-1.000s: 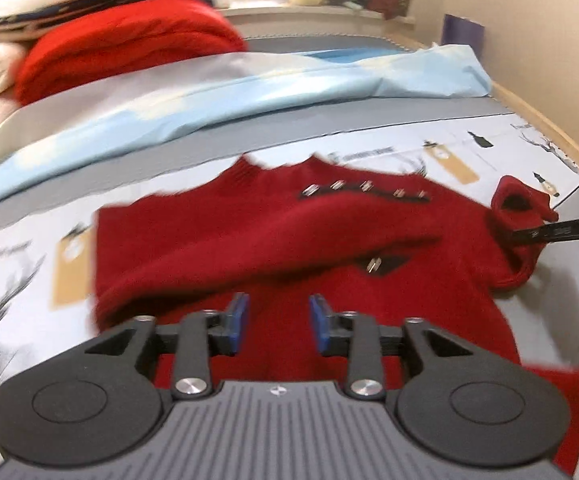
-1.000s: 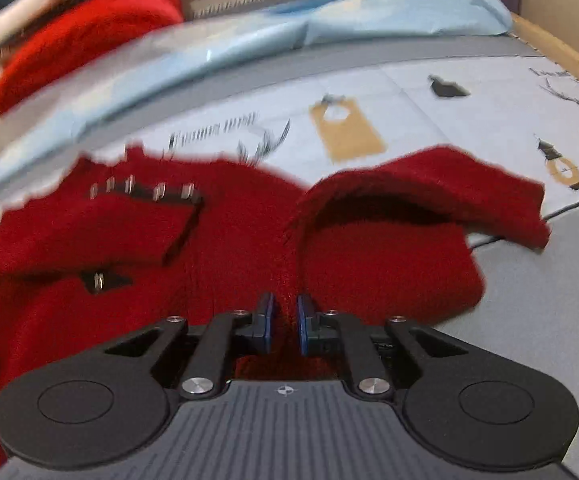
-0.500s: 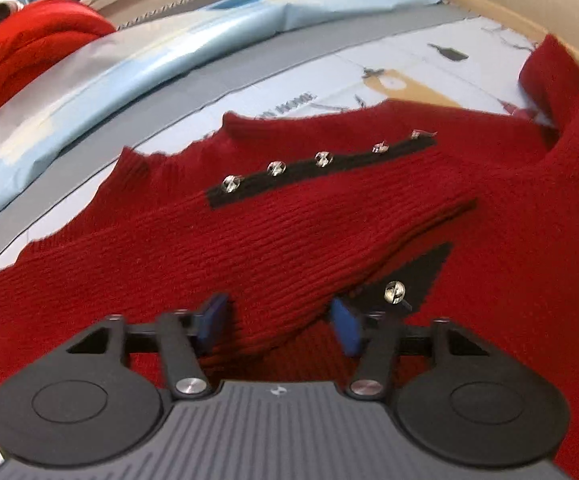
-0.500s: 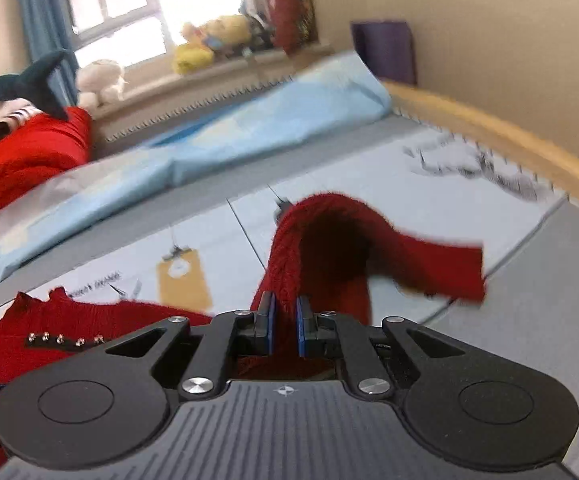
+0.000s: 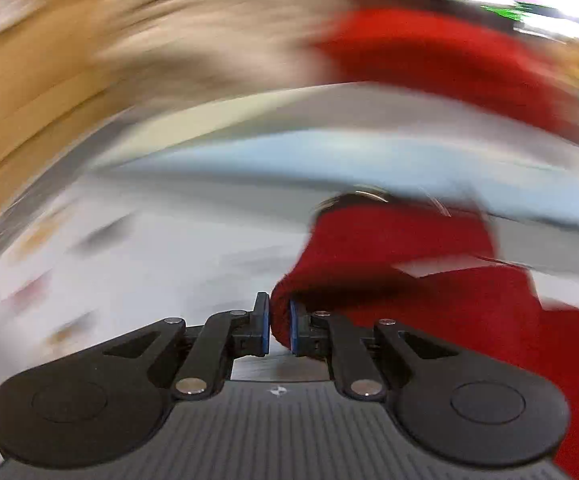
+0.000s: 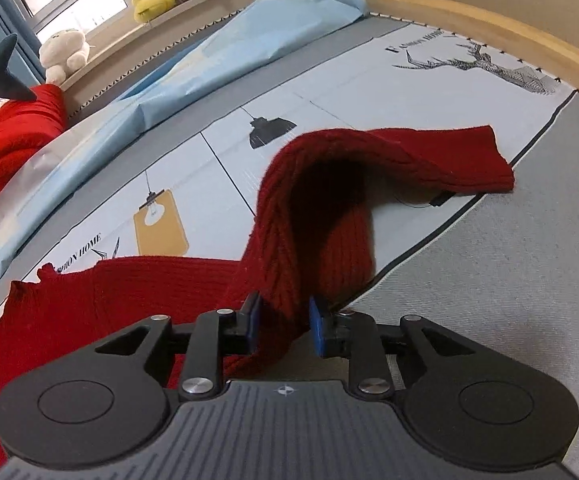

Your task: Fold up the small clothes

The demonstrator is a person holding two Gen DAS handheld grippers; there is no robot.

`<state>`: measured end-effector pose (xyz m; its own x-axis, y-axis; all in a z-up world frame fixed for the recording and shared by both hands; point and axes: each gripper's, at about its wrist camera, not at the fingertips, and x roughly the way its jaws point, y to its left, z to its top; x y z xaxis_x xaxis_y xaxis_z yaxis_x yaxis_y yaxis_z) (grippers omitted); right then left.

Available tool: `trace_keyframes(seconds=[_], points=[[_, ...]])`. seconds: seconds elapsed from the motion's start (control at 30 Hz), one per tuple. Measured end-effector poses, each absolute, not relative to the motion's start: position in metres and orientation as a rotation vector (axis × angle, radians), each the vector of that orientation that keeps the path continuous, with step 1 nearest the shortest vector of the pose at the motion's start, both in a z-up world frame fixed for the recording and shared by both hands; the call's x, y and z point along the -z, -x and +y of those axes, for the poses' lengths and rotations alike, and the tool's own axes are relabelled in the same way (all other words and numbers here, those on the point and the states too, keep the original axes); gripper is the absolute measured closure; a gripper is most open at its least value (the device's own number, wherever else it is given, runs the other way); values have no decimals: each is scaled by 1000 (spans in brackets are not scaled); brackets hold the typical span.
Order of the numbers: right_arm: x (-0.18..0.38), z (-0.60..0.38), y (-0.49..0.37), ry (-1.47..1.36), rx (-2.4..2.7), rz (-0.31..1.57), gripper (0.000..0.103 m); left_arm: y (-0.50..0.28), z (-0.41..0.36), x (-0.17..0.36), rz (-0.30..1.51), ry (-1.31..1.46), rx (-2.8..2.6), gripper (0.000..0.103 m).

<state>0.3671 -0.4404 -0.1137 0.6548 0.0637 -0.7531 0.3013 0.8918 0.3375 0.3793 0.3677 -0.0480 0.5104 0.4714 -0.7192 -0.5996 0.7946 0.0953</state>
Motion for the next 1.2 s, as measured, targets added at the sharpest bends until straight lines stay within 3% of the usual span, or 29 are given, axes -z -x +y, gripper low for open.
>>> trace_keyframes(seconds=[0.03, 0.1, 0.17, 0.27, 0.5, 0.67, 0.73, 0.77, 0.8, 0.87, 1.2], points=[[112, -441, -362, -464, 136, 849, 77, -360, 402, 51, 817, 339, -674, 85], [110, -439, -360, -461, 125, 834, 77, -335, 425, 57, 816, 558, -595, 85], [110, -437, -359, -470, 116, 830, 85, -332, 403, 60, 857, 503, -484, 81], [111, -436, -355, -503, 136, 821, 86, -335, 350, 73, 934, 467, -262, 69], [125, -445, -335, -661, 233, 885, 87, -366, 250, 137, 1091, 507, 44, 66], [134, -453, -320, -755, 274, 966, 85, -375, 230, 159, 1065, 470, 92, 59], [124, -456, -321, -744, 250, 887, 84, -377, 231, 169, 1061, 484, 70, 66], [121, -459, -322, -745, 251, 855, 82, -380, 232, 169, 1059, 488, 64, 86], [120, -462, -324, -762, 253, 828, 78, -383, 234, 169, 1054, 484, 69, 91], [123, -472, -327, -830, 280, 787, 69, -390, 231, 166, 1048, 443, 83, 93], [145, -498, -345, -947, 446, 738, 69, -363, 267, 146, 1055, 356, -62, 95]])
